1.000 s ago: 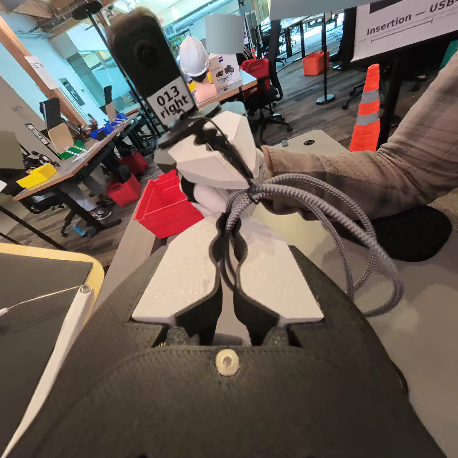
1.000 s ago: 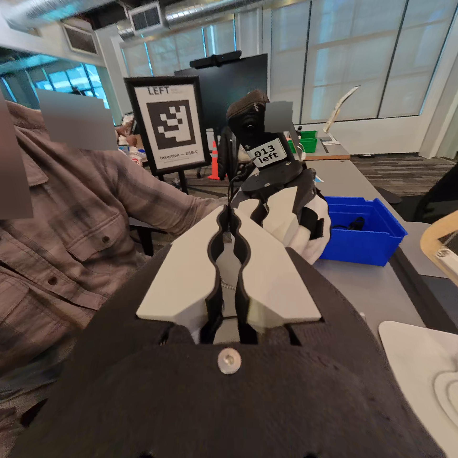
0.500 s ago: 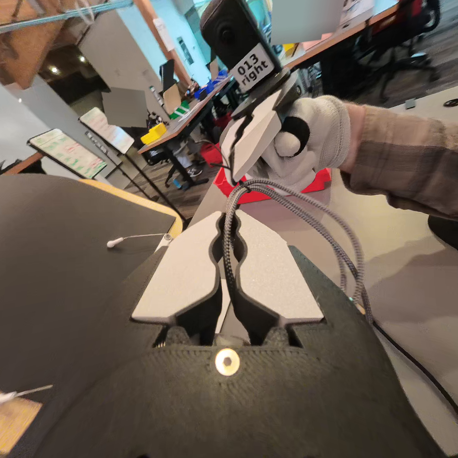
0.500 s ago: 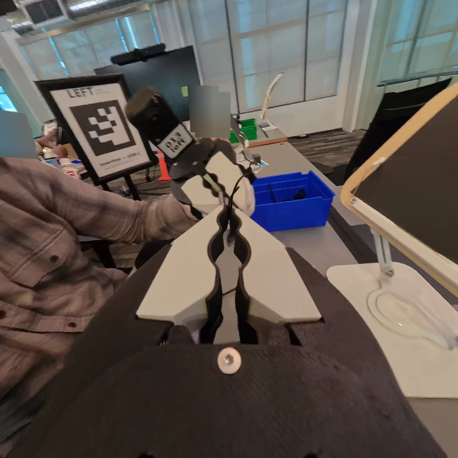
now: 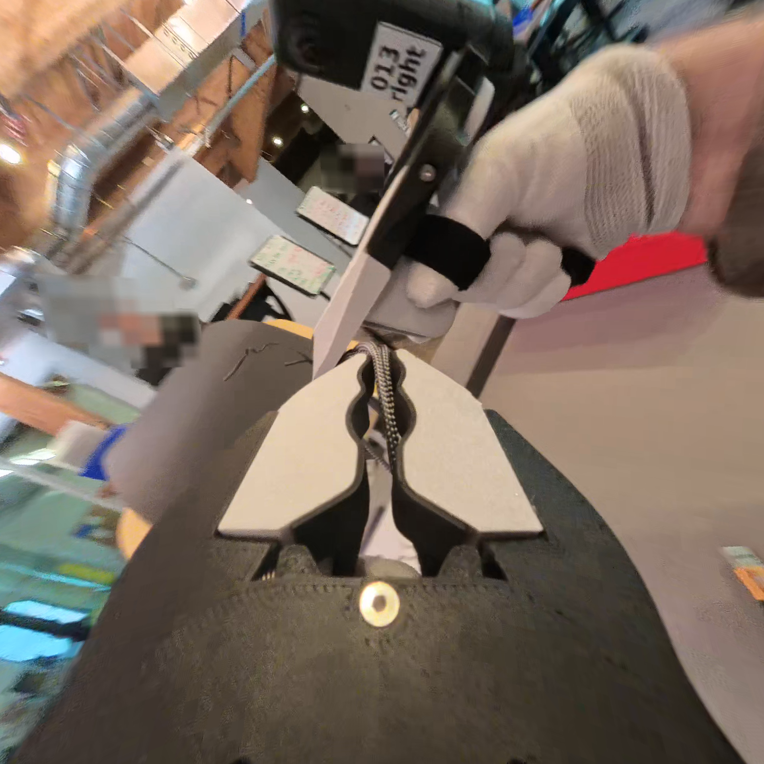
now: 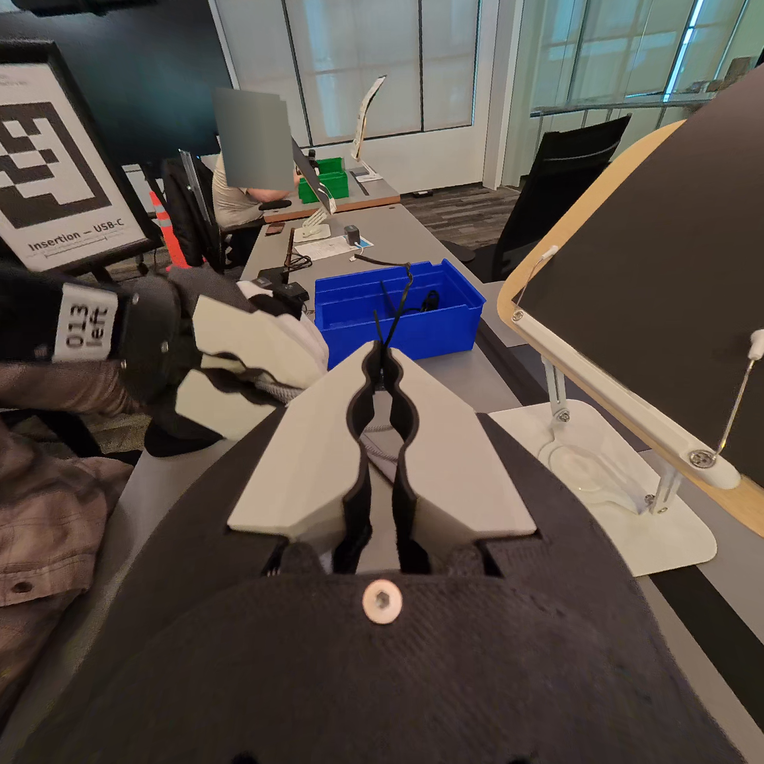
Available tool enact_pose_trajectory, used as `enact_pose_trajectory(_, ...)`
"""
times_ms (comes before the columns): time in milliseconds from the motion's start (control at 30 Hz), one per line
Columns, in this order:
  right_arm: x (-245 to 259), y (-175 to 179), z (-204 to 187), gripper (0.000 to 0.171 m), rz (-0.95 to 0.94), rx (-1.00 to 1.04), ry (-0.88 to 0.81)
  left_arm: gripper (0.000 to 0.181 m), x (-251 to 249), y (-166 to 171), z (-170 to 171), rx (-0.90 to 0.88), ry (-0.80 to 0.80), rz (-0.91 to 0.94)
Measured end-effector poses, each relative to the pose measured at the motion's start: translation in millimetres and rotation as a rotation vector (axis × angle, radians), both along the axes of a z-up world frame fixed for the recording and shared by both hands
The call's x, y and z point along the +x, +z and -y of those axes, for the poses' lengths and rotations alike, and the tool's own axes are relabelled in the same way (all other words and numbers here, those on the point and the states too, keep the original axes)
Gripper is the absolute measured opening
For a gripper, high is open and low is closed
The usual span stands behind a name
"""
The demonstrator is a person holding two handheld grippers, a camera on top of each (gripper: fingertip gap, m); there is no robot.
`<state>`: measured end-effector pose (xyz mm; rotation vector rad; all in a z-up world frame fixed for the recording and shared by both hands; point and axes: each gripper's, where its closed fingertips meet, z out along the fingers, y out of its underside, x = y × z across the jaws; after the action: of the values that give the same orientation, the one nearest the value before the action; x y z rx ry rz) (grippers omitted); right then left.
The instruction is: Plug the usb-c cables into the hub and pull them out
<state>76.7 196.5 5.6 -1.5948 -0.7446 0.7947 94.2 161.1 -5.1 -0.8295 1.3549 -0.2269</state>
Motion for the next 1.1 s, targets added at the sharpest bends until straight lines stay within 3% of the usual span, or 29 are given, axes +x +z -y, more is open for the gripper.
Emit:
enact_pose_trajectory(67, -2, 1, 1, 0.000, 0.000, 0.003, 0.003, 0.007, 4, -2, -2, 0.119, 0.052, -0.017)
enact_pose_trajectory(400, -2, 10, 4, 0.000, -0.055, 0.032, 0.032, 0.020, 17, -6, -2, 0.332, 0.088, 0.031)
enact_pose_trajectory(567, 4, 14, 5, 0.000, -0.109, 0.039, 0.050, 0.041, 22, -24, 6, 0.195, -0.013, 0.020)
enact_pose_trajectory(733, 3, 15, 6, 0.000, -0.123, 0.049, 0.065, 0.041, 18, -21, 19, -0.106, -0.167, 0.071)
enact_pose_trajectory(967, 9, 24, 13, 0.000, -0.170, 0.073, 0.093, 0.058, -3, -11, 27, -0.314, -0.310, 0.113)
enact_pose_trajectory(1100, 9, 26, 14, 0.000, -0.176, 0.081, 0.095, 0.053, -16, -6, 27, -0.406, -0.364, 0.121)
